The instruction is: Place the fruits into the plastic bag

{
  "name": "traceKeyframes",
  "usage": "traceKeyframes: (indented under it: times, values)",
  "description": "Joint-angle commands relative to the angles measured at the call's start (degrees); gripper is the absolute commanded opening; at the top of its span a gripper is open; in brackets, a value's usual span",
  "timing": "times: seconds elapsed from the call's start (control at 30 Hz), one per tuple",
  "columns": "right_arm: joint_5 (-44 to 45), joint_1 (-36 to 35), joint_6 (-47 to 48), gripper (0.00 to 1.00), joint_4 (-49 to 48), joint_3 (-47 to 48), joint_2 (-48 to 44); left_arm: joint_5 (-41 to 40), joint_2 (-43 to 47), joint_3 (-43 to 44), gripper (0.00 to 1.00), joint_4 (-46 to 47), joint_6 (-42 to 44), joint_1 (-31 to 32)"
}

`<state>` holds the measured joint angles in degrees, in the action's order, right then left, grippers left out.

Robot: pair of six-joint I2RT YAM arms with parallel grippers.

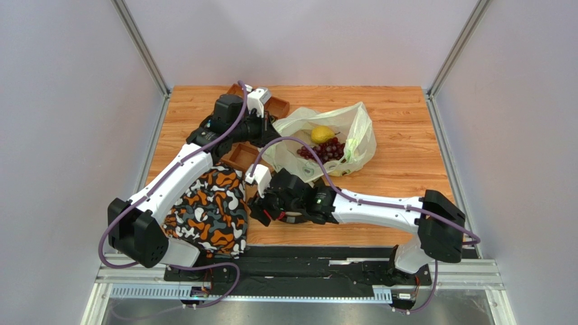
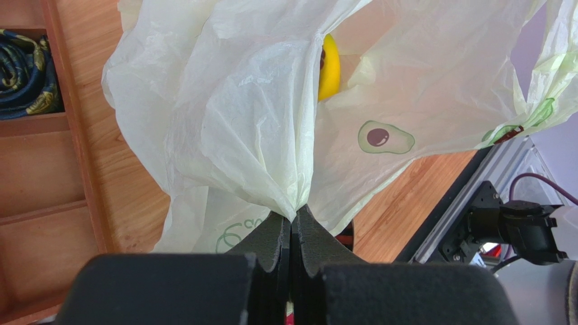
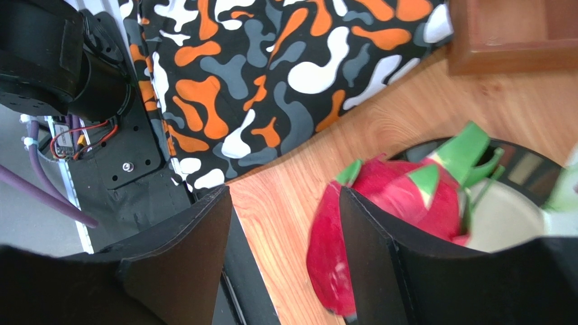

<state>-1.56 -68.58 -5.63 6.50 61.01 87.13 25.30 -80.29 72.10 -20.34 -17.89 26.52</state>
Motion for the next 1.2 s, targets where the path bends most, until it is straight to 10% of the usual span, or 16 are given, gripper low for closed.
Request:
traceKeyframes:
  times: [0.0, 1.17]
  values:
    - [-3.09, -0.51, 1.93, 0.63, -2.11, 4.63, 4.09, -0.16, 2.42, 0.06, 0.0, 1.53, -0.13, -0.16]
    - [14.64, 0.45, 1.84, 0.66, 11.95, 2.35, -3.46, -0.33, 3.12, -0.38, 0.0, 2.5, -0.74, -0.16]
